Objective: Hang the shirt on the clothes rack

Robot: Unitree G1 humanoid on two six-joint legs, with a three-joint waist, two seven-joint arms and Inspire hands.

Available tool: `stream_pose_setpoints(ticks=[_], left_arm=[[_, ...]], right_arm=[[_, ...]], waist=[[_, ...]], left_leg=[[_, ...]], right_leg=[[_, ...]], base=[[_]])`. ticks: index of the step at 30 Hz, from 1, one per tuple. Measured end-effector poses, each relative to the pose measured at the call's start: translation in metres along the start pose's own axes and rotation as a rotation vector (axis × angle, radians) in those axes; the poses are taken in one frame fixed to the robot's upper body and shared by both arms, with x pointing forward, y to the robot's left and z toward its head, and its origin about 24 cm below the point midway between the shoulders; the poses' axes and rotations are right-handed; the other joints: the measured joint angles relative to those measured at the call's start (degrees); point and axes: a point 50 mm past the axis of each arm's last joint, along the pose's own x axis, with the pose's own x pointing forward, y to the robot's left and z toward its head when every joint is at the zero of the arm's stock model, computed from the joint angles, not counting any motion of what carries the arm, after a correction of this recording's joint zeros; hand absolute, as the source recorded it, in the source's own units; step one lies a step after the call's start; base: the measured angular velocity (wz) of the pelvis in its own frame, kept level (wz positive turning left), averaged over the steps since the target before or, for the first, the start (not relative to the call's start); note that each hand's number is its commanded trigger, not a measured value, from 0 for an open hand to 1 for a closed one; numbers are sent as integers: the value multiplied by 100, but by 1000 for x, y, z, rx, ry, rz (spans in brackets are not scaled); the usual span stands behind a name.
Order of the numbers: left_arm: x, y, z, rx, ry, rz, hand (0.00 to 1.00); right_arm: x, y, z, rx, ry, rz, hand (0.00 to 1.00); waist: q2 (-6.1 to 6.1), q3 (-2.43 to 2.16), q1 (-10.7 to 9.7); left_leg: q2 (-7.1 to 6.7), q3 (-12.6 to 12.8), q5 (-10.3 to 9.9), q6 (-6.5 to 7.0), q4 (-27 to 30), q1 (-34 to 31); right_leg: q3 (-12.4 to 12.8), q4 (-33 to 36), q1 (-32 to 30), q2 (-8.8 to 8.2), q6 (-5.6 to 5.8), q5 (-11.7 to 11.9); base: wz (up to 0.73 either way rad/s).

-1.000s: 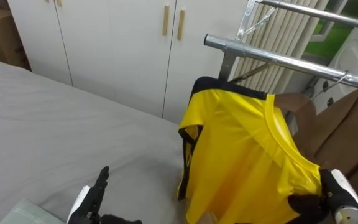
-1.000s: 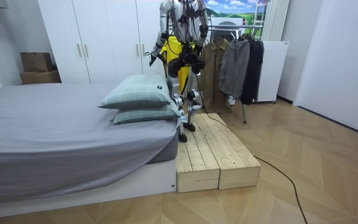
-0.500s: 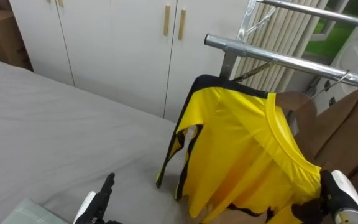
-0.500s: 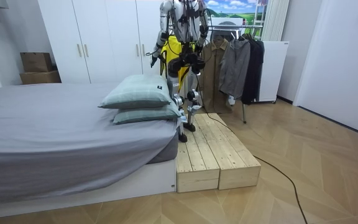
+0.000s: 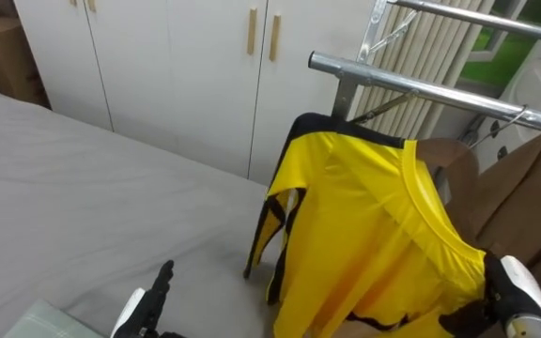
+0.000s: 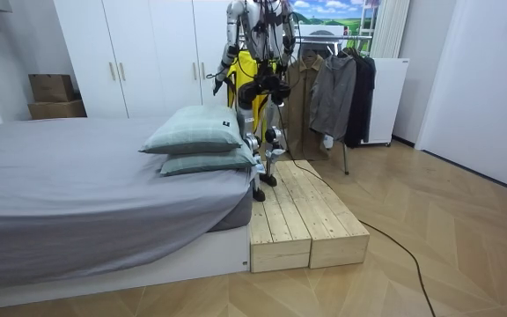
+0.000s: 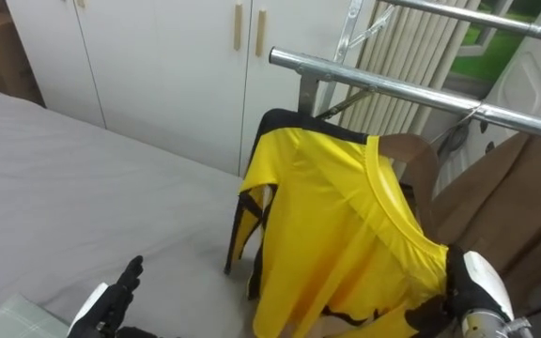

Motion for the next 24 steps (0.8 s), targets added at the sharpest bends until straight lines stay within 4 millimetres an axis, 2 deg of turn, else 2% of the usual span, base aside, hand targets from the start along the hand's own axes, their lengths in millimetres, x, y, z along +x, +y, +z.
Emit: stream_pose_setpoints(ticks=[9,14,19,21,24], left_arm=[[0,-1,1,0,-5,-3,0],[8,1,15,-1,-47,2,0],[12,3,25,2,-82,22,0],[12,4,28,0,-97,47,0],[12,3,31,-10,-114,65,0]], right_arm=[[0,-1,0,25,7,-15,0],[0,0,0,207,44,-36,0],[4,-11,4,445,70,-115,0],[5,-16,10,438,45,-162,0],[6,-27,26,301,-45,-256,0]], waist=[[1,1,-11],[21,3,0],[123,1,-25],[140,5,-97],[174,-4,-163]], left_leg=[[1,-27,0,0,34,-62],[1,-21,0,0,36,-75],[-6,45,0,0,27,-68],[-4,35,1,1,31,-92],[-6,54,3,5,31,-100]], right_leg=[[-48,-11,-36,-13,4,-2],[-8,14,-41,-10,-2,2],[24,93,-102,-2,0,1],[21,84,-112,-4,-1,2],[38,97,-125,1,1,0]], base=[[2],[0],[-6],[0],[-2]])
